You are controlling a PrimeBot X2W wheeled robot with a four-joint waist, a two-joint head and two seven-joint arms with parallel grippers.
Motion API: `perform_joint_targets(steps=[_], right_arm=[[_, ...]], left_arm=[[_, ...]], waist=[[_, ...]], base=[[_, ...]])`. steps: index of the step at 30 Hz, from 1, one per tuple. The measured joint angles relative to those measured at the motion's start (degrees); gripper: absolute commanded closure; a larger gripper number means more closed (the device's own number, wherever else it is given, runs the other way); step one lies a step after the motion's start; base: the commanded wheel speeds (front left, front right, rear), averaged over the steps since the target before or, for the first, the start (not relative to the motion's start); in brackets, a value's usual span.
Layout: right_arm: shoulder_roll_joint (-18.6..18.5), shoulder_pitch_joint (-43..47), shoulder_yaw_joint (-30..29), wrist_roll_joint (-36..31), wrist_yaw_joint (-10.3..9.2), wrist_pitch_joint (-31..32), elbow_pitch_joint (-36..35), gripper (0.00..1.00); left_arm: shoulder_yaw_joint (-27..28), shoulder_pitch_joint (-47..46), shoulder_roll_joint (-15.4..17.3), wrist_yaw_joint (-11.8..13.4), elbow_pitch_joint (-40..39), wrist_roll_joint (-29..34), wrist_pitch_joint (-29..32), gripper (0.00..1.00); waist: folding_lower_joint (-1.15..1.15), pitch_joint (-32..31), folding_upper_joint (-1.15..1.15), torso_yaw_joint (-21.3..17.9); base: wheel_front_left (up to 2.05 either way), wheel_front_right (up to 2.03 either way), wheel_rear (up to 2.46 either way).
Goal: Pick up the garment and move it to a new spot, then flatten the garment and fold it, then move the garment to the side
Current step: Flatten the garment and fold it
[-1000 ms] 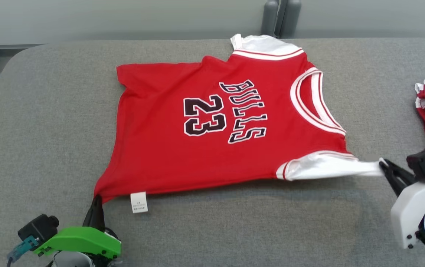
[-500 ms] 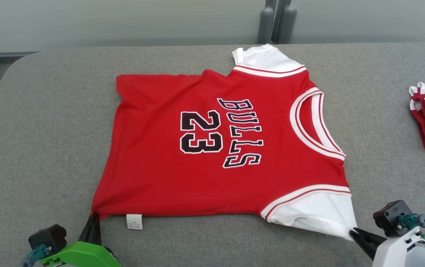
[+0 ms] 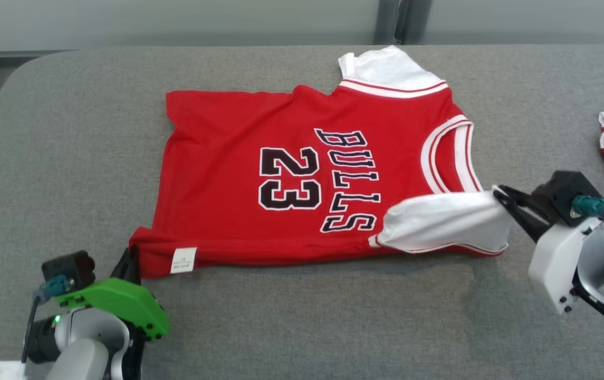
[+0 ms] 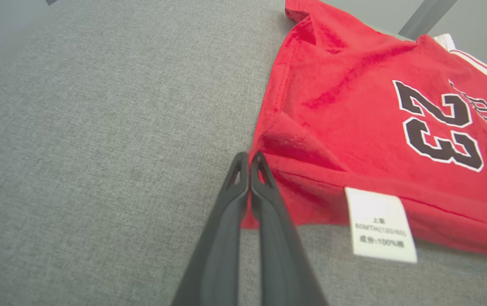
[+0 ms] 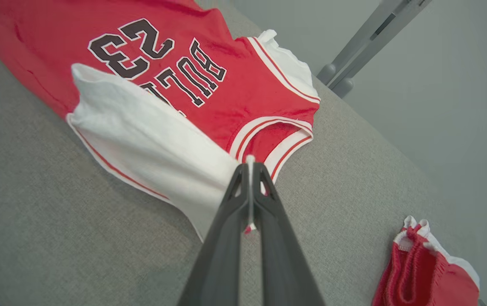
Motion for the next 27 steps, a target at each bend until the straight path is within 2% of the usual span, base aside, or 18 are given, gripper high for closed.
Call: perform_joint_targets(steps=[7,15,27], right_arm=[[-0.8,-10.8,7.6,0.3,0.00,-6.6,10.2,1.00],[0.1,-17.6,12.6,-0.2,0.00,-13.1,17.8,1.00],[1.1,-23.6,13.8,-3.5,0.00,-20.5,24.1,1.00]], left_arm=[[-3.3,-6.2,-0.2,-0.1,-0.9,1.0,5.8,1.00],[-5.2,-11.5,-1.0,-1.0,0.2,2.4,6.5,1.00],[-5.2,-17.5,-1.6,-1.4,7.8,3.0,5.4,1.00]], waist=[[0.00,1.4,0.00,1.7],[0.00,2.9,0.00,3.0],[0.00,5.8,0.00,3.4]], base=[[0.00,0.00,0.00],[0.00,0.00,0.00],[0.00,0.00,0.00]])
